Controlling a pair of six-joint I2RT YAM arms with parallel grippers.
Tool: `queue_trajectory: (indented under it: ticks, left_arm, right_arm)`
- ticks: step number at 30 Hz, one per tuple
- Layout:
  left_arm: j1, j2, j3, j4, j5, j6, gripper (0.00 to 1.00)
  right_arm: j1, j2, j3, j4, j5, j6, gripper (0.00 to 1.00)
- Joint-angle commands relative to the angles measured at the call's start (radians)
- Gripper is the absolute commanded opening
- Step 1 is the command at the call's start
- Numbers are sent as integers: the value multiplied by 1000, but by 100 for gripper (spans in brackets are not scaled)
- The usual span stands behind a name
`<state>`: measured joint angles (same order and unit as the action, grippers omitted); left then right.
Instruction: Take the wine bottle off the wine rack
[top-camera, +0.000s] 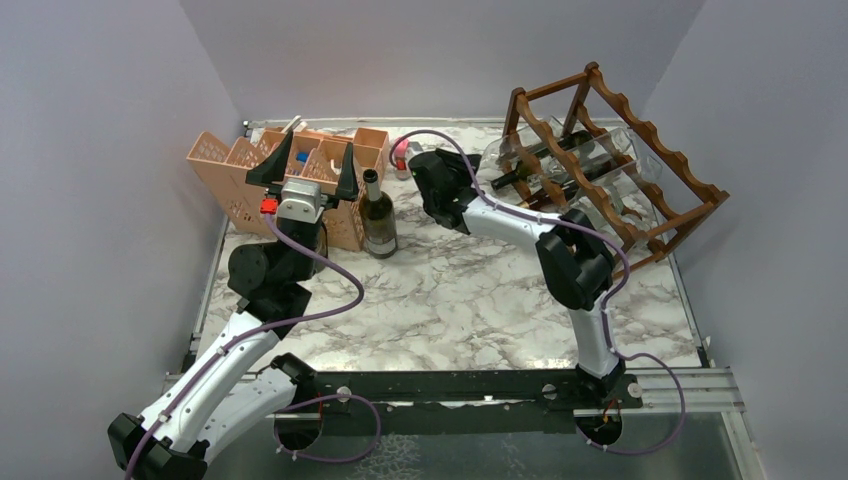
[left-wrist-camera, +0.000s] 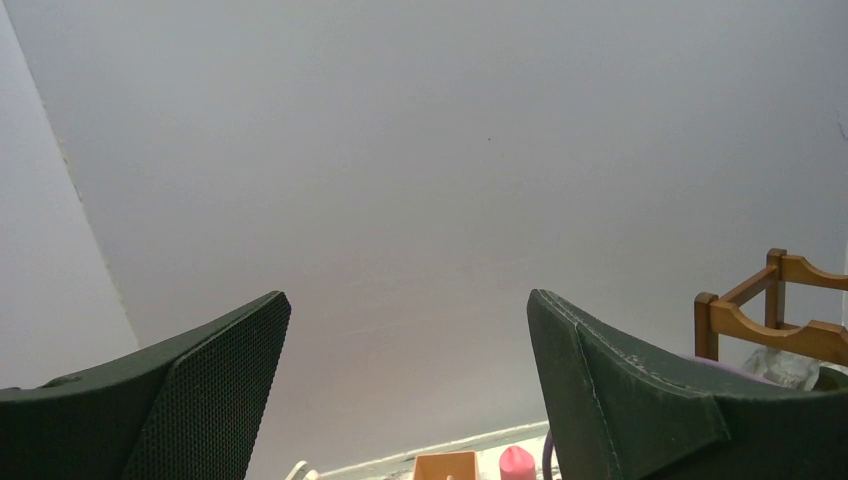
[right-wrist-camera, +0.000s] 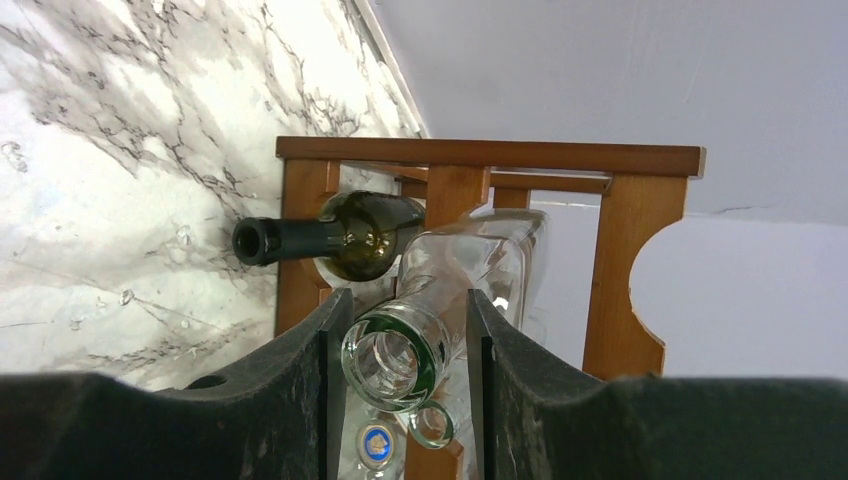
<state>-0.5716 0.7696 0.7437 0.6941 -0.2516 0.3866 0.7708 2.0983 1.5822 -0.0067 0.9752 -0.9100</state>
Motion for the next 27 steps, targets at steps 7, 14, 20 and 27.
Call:
queue_trajectory:
  ticks: [7, 14, 20, 27]
  left_arm:
    - [-4, -11, -14, 24, -2, 6, 95]
    - [-4, -13, -14, 25, -2, 5, 95]
    - [-4, -14, -13, 25, -2, 6, 95]
    - [-4, -9, -14, 25, 0, 6, 95]
  right_arm:
    - [83, -44, -50, 7, -16, 90, 1]
    - [108, -101, -58, 43, 9, 102, 1]
    - [125, -133, -45, 3, 5, 157, 1]
    - [154, -164, -29, -23, 19, 184, 1]
